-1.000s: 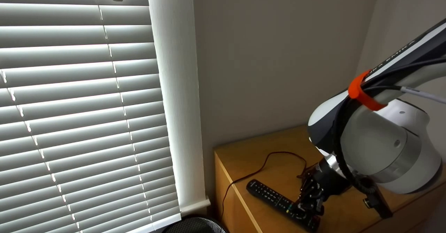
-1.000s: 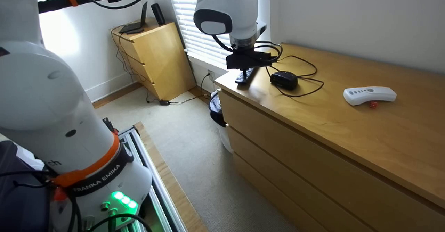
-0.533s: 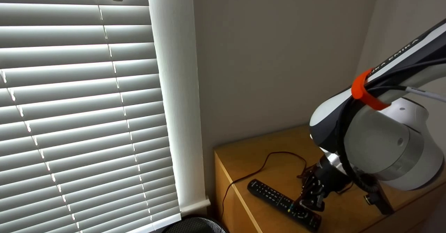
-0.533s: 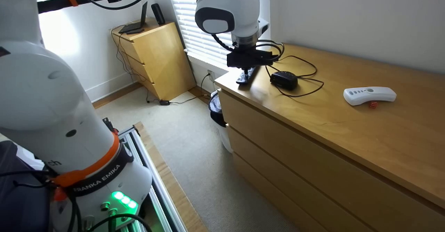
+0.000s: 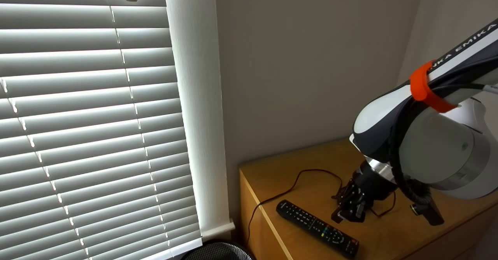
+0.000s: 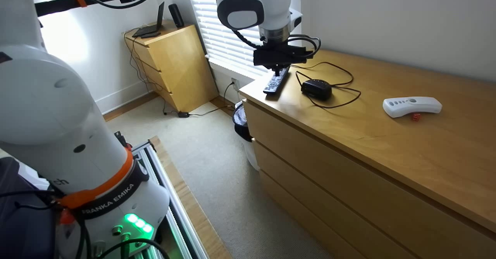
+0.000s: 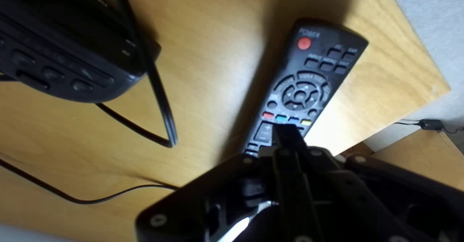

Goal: Press the button in the middle of the arrows on the black remote

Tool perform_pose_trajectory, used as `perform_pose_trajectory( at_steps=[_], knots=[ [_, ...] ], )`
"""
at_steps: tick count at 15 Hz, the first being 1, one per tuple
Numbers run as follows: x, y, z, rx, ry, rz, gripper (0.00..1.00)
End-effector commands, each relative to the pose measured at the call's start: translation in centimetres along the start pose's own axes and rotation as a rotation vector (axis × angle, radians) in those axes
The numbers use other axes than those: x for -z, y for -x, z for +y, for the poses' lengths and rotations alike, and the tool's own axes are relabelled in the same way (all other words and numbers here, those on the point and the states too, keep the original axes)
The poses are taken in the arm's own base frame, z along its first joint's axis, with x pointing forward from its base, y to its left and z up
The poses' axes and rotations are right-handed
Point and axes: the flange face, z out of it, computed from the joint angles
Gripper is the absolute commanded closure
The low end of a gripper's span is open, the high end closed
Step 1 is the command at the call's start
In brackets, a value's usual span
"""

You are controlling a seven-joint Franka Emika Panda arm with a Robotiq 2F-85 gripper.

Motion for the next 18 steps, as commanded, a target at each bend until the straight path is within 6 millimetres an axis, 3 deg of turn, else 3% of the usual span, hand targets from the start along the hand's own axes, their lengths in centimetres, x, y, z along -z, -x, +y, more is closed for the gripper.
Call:
perform_pose_trajectory(
  at_steps=[1, 2, 4, 12, 17, 18],
  knots=[
    [2.9, 1.0, -0.5, -0.054, 0.011, -0.058, 0.74],
    [4.0, 1.2, -0.5, -0.069, 0.004, -0.081, 0.73],
    [6.3, 1.5, -0.4, -0.103, -0.01, -0.127, 0.6],
    [17.4, 1.6, 0.2, -0.208, 0.029, -0.131, 0.01],
    [21.5, 3.6, 0.2, -0.277, -0.016, -0.112, 0.0],
    [20.3, 1.8, 0.8, -0.243, -0.004, -0.112, 0.0]
  ],
)
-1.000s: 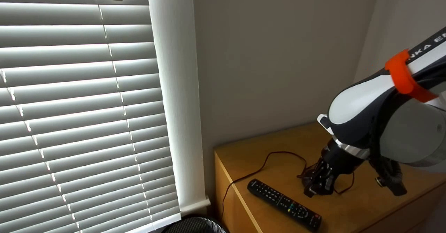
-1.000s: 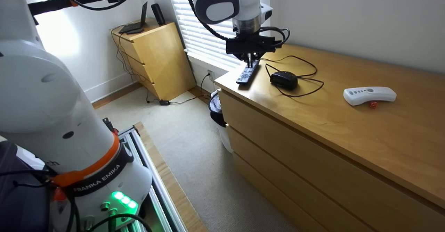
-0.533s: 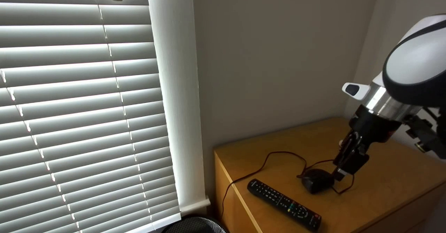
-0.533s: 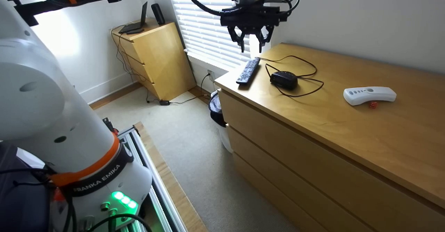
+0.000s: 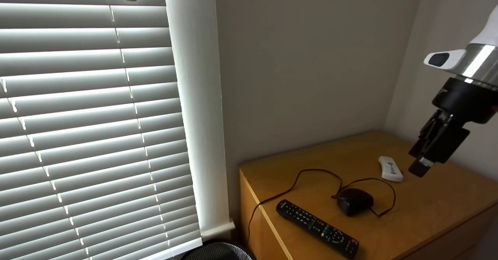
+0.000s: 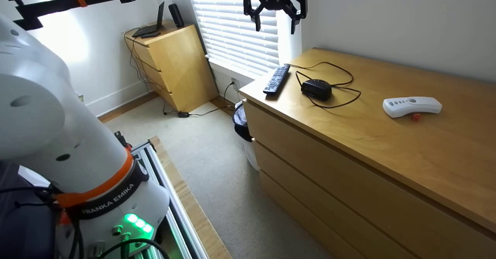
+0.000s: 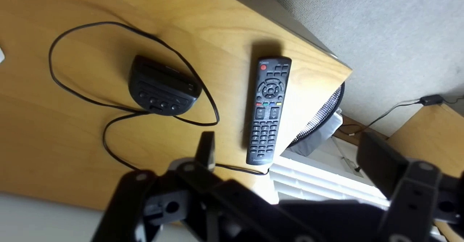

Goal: Press the button in the middle of the arrows on the black remote

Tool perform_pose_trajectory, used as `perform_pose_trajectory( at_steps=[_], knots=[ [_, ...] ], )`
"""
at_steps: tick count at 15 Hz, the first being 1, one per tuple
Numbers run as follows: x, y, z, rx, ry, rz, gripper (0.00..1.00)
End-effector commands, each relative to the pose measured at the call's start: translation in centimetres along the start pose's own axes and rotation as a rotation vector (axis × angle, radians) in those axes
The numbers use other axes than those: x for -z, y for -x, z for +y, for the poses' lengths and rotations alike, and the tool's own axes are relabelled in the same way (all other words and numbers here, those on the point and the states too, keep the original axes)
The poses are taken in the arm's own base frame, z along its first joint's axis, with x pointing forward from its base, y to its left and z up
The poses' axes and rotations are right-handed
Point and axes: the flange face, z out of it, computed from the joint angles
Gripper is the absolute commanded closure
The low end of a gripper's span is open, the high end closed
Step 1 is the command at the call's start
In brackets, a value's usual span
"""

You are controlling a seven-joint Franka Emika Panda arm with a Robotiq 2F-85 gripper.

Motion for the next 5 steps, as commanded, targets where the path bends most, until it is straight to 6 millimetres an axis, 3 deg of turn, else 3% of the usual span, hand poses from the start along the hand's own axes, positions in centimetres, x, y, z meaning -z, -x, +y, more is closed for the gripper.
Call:
perform_pose_trajectory(
  at_steps=[1, 5],
  knots=[
    [0.52, 0.16, 0.16, -0.005, 0.002, 0.007, 0.0],
    [0.16, -0.13, 0.01, 0.001, -0.002, 0.001, 0.0]
  ],
)
